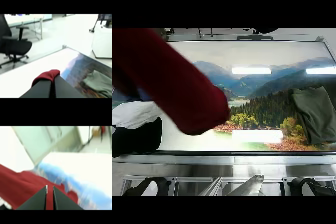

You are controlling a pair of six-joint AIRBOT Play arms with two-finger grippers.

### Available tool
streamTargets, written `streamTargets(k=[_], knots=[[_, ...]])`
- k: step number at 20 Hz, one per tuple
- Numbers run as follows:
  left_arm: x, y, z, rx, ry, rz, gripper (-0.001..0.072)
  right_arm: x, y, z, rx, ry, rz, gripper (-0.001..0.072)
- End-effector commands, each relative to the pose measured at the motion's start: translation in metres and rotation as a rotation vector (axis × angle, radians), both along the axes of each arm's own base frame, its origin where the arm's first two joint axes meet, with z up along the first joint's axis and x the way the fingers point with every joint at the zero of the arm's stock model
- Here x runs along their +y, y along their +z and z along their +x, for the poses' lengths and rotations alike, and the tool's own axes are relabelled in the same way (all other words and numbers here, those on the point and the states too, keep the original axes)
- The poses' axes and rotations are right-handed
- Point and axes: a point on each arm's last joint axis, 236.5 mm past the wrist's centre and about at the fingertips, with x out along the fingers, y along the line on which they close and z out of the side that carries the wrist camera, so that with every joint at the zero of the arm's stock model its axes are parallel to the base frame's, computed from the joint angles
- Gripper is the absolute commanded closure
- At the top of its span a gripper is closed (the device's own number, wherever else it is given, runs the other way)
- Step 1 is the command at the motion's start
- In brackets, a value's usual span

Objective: Fold the shirts.

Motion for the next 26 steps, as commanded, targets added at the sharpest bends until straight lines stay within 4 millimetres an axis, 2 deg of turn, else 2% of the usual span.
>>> streamTargets(k=[1,3,4,5,6,8,10,12,14,15,16,17,18,19,21,22,24,26], knots=[[0.001,-0.066,0.027,0.183,-0.033,-0.055,0.0682,0.007,-0.076,0.013,0.285,0.101,0.025,0.0602],[-0.022,-0.127,0.054,0.333,-0.14,-0.075,0.0683,0.006,-0.123,0.019,0.384,0.122,0.033,0.0592],[-0.038,-0.151,0.064,0.391,-0.193,-0.074,0.0683,0.006,-0.146,0.02,0.438,0.126,0.045,0.0513],[-0.055,-0.173,0.074,0.453,-0.235,-0.078,0.0683,0.006,-0.169,0.019,0.499,0.128,0.064,0.038],[-0.073,-0.191,0.081,0.501,-0.277,-0.07,0.0683,0.007,-0.19,0.017,0.547,0.133,0.073,0.0311],[-0.119,-0.218,0.087,0.583,-0.394,-0.052,0.0683,0.008,-0.226,0.01,0.614,0.144,0.083,0.0313],[-0.171,-0.245,0.082,0.658,-0.519,-0.013,0.0683,0.008,-0.249,0.007,0.653,0.131,0.093,0.0313],[-0.218,-0.275,0.072,0.726,-0.624,0.028,0.0683,0.006,-0.263,0.007,0.669,0.113,0.098,0.0313],[-0.254,-0.31,0.06,0.809,-0.712,0.072,0.0684,0.005,-0.264,0.01,0.66,0.103,0.1,0.0312],[-0.262,-0.324,0.052,0.848,-0.76,0.102,0.0682,0.005,-0.264,0.011,0.66,0.101,0.104,0.0305],[-0.261,-0.335,0.045,0.895,-0.8,0.145,0.0523,0.004,-0.265,0.012,0.665,0.102,0.106,0.0184],[-0.252,-0.347,0.046,0.976,-0.788,0.192,0.031,0.004,-0.269,0.013,0.676,0.102,0.109,0.0],[-0.237,-0.357,0.052,1.04,-0.743,0.242,0.0169,0.004,-0.272,0.015,0.677,0.111,0.104,0.0007],[-0.212,-0.367,0.064,1.096,-0.657,0.306,0.0122,0.006,-0.277,0.016,0.673,0.127,0.088,0.0007],[-0.159,-0.375,0.085,1.154,-0.503,0.364,0.0121,0.02,-0.289,0.016,0.696,0.183,0.082,0.0007],[-0.133,-0.372,0.094,1.166,-0.436,0.335,0.0121,0.033,-0.295,0.014,0.711,0.23,0.084,0.0007],[-0.088,-0.371,0.099,1.173,-0.316,0.253,0.0122,0.061,-0.312,0.015,0.768,0.292,0.107,0.0007],[-0.041,-0.384,0.091,1.191,-0.196,0.178,0.0123,0.096,-0.328,0.014,0.821,0.366,0.133,0.0008]])
